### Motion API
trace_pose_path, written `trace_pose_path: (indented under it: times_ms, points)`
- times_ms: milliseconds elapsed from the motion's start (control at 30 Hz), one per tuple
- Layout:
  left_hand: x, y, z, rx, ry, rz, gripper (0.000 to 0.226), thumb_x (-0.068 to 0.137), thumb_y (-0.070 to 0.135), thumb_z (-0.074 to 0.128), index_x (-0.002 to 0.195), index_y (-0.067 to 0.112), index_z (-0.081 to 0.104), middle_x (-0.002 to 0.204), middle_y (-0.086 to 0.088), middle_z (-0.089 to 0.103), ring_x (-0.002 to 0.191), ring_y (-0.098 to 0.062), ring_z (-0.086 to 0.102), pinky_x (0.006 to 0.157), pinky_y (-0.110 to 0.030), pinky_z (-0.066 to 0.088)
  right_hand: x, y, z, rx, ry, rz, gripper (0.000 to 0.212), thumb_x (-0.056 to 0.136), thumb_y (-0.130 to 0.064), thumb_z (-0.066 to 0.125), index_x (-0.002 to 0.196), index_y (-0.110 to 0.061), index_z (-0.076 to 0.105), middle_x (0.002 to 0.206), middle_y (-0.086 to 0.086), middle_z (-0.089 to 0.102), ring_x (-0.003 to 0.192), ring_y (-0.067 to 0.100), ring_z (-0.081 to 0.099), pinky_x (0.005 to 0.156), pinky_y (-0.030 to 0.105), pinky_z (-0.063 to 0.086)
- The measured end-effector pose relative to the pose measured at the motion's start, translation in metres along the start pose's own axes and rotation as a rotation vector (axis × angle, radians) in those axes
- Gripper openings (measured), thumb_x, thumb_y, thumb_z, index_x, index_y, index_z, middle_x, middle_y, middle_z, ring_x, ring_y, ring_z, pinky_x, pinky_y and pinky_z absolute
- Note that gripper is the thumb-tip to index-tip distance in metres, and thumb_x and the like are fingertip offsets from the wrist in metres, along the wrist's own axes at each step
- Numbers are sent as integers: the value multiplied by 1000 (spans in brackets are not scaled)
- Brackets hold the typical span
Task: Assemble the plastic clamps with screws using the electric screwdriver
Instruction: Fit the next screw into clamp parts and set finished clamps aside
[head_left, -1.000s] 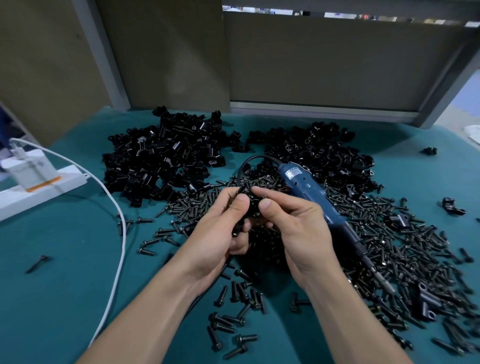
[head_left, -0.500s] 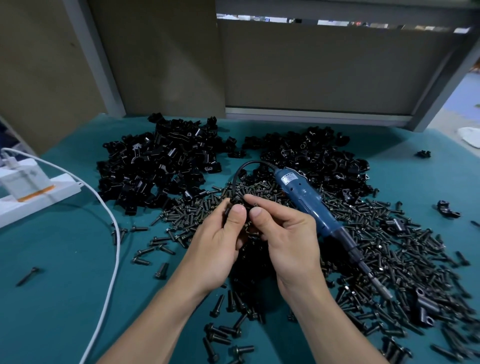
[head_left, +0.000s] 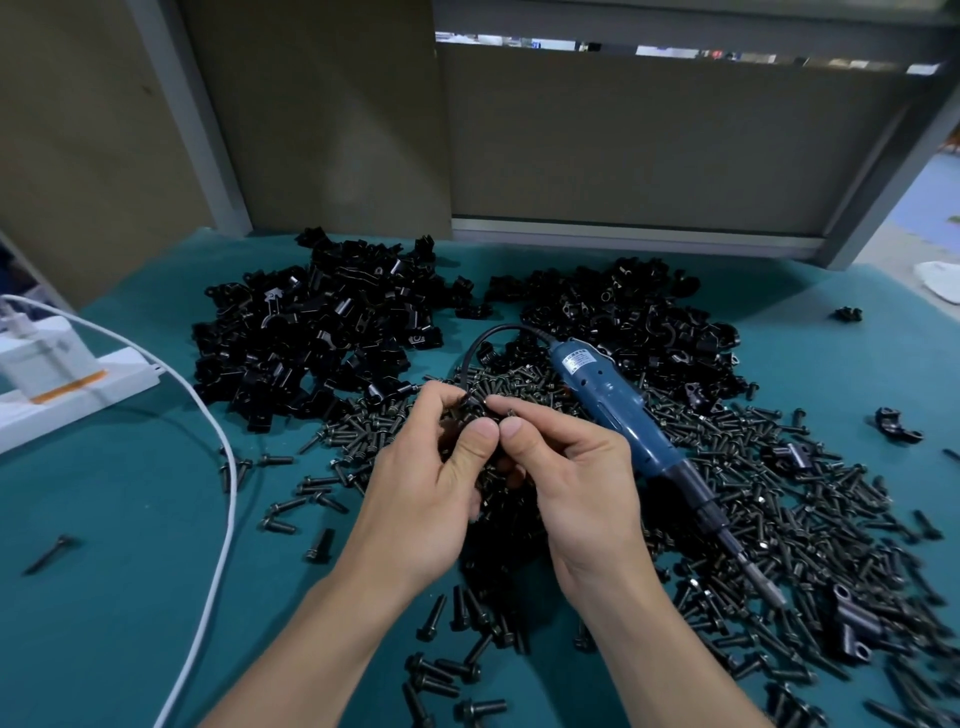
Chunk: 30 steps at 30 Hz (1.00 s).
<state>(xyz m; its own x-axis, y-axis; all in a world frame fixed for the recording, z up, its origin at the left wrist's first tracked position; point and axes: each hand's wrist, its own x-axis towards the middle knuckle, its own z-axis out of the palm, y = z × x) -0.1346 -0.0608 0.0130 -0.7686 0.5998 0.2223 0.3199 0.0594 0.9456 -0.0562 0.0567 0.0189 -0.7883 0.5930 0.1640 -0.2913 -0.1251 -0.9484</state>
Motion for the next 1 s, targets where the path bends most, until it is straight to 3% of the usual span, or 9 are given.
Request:
trace_pose_path:
  times_ms: [133, 233, 300, 400, 467, 533, 700, 867, 1000]
  points:
    - [3, -1, 1, -126, 44, -47, 22, 92, 62, 62, 107, 48, 70, 90, 5, 75, 50, -20, 63, 50, -29, 49, 0, 2, -1, -33, 8, 8, 22, 92, -9, 74, 100, -26, 84, 99, 3, 81, 97, 18, 77, 82, 23, 59]
    - [2, 0, 4, -218, 9, -70, 24, 98, 52, 57, 112, 44, 75, 98, 2, 77, 74, -37, 70, 55, -34, 54, 0, 2, -2, -36, 29, 16, 24, 94, -7, 72, 100, -27, 84, 98, 3, 81, 92, 18, 77, 78, 24, 60]
    - [2, 1, 4, -221, -7, -83, 30, 99, 54, 50, 113, 45, 75, 99, 3, 78, 81, -35, 70, 59, -32, 55, 0, 3, -1, -48, 46, 22, 23, 94, -6, 72, 103, -24, 84, 98, 4, 81, 88, 17, 77, 76, 25, 60]
    - [2, 0, 6, -167, -14, -65, 29, 100, 55, 48, 111, 45, 74, 92, 4, 76, 78, -32, 69, 62, -36, 56, 0, 4, 0, -2, 48, 47, 20, 93, -7, 72, 104, -18, 83, 94, 11, 80, 77, 20, 74, 71, 37, 61]
    - [2, 0, 7, -187, -4, -44, 23, 103, 48, 52, 110, 42, 74, 91, 3, 76, 77, -21, 72, 61, -29, 55, -1, 3, 1, 31, 42, 52, 19, 92, -6, 72, 103, -17, 83, 92, 14, 80, 74, 22, 73, 66, 36, 60]
    - [1, 2, 7, -246, 15, -40, 18, 106, 38, 57, 109, 38, 75, 93, 0, 78, 82, -16, 74, 62, -24, 56, 0, 2, 0, 41, 42, 50, 19, 92, -5, 72, 102, -17, 84, 93, 12, 80, 79, 21, 75, 68, 31, 60]
    - [2, 3, 9, -357, 63, -65, 19, 105, 25, 61, 110, 31, 79, 101, -3, 80, 90, -22, 78, 68, -27, 60, 1, 2, -1, 32, 39, 60, 22, 92, 0, 72, 100, -17, 84, 99, 9, 81, 96, 26, 77, 79, 27, 61]
    - [3, 1, 9, -397, 92, -70, 17, 96, 30, 69, 108, 36, 80, 103, -2, 81, 90, -21, 78, 70, -25, 61, 0, 4, -1, -52, 32, 46, 25, 92, -2, 73, 102, -23, 83, 99, 3, 81, 96, 23, 78, 84, 33, 63]
    - [3, 0, 6, -391, 114, -42, 21, 89, 38, 74, 108, 43, 80, 105, 2, 81, 93, -18, 78, 68, -24, 61, 2, 5, -5, -134, 24, 18, 27, 91, -5, 75, 102, -28, 83, 101, -2, 81, 100, 16, 77, 86, 28, 61]
